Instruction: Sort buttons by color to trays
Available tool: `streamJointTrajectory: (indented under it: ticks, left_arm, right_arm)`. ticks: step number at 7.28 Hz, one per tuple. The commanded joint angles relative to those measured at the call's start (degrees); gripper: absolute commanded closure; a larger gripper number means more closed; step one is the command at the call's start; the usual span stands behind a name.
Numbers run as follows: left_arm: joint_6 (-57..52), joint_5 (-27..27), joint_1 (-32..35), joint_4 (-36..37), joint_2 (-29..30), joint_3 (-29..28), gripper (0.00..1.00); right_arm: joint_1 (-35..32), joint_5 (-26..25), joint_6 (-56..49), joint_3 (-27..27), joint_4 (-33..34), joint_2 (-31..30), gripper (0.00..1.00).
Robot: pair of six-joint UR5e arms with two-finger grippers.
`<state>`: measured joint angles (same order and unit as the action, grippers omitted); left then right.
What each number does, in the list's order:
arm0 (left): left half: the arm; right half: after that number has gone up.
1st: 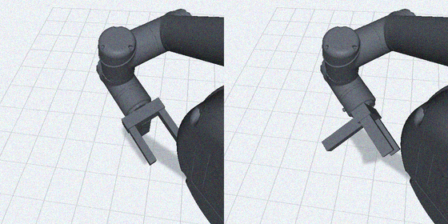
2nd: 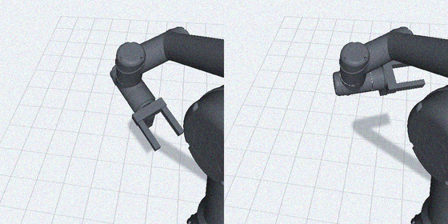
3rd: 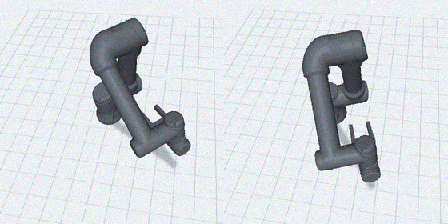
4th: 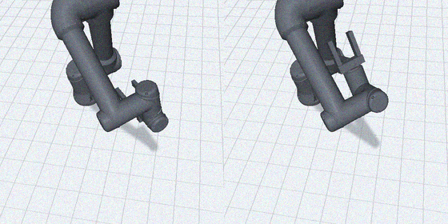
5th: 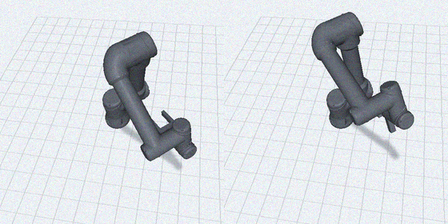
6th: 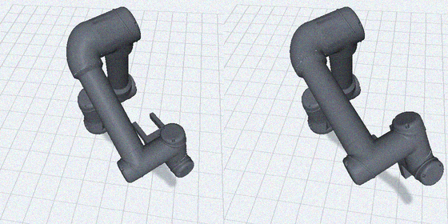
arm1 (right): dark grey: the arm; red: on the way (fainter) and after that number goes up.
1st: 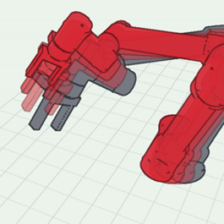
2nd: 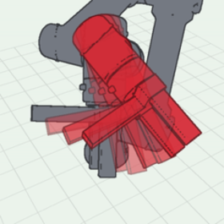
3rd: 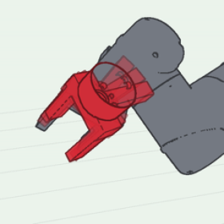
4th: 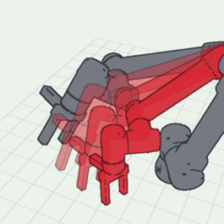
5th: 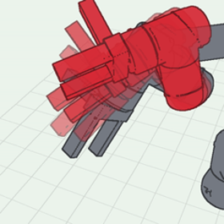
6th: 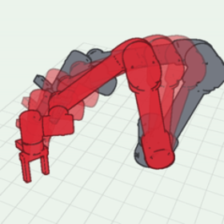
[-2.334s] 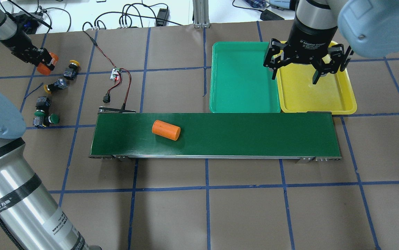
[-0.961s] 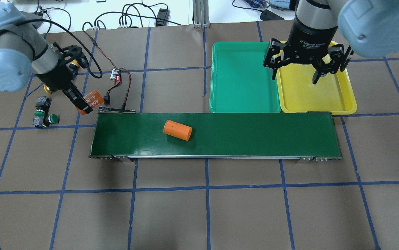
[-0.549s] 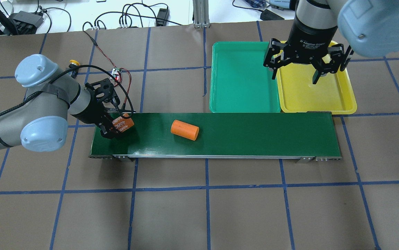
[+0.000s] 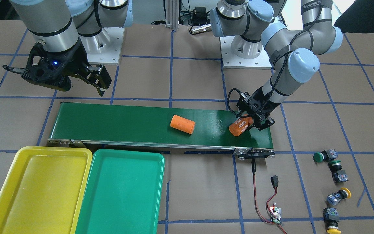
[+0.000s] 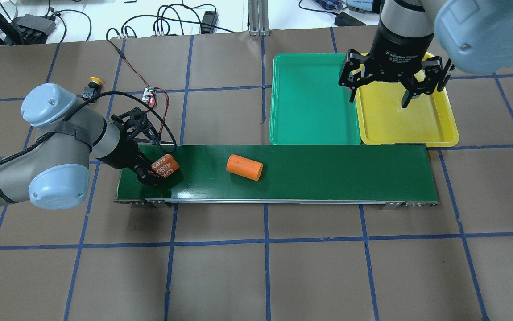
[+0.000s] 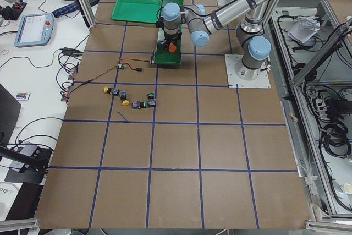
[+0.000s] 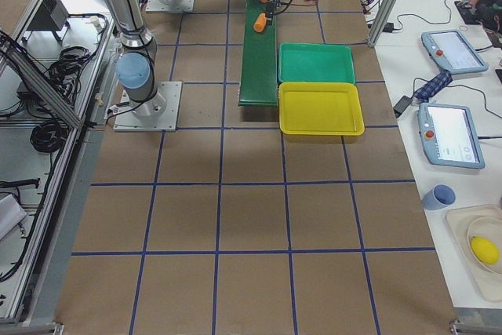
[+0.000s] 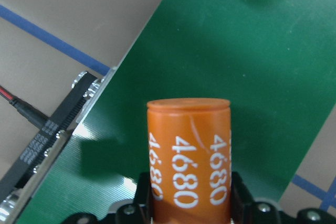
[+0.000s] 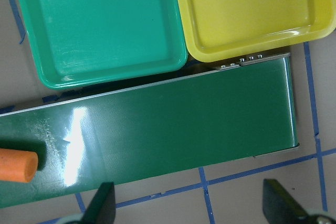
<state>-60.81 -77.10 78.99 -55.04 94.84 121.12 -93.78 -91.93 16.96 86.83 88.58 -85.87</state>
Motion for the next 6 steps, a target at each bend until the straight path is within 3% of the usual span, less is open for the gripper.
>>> streamJointTrajectory:
  ticks: [1, 2, 3, 4, 6]
  left_arm:
    - [2.7, -0.2, -1.0, -5.8, 0.2, -7.4, 0.0]
    - [3.1, -0.5, -1.4, -12.7, 1.7, -14.4, 0.0]
    - [4.2, -4.9, -2.9, -14.1, 5.6, -22.0, 0.0]
    - [5.4, -4.7, -4.4, -14.5, 10.3, -28.2, 0.0]
    - [20.5, -5.4, -8.8, -14.6, 21.7, -41.3, 0.0]
  right_arm:
    - [0.0, 0.0, 0.0, 0.0, -0.1, 0.0, 0.0]
    - [0.0, 0.0, 0.0, 0.0, -0.1, 0.0, 0.0]
    - [0.0, 0.0, 0.0, 0.0, -0.1, 0.0, 0.0]
    - [0.0, 0.0, 0.0, 0.0, -0.1, 0.0, 0.0]
    - [0.0, 0.0, 0.0, 0.0, -0.1, 0.0, 0.0]
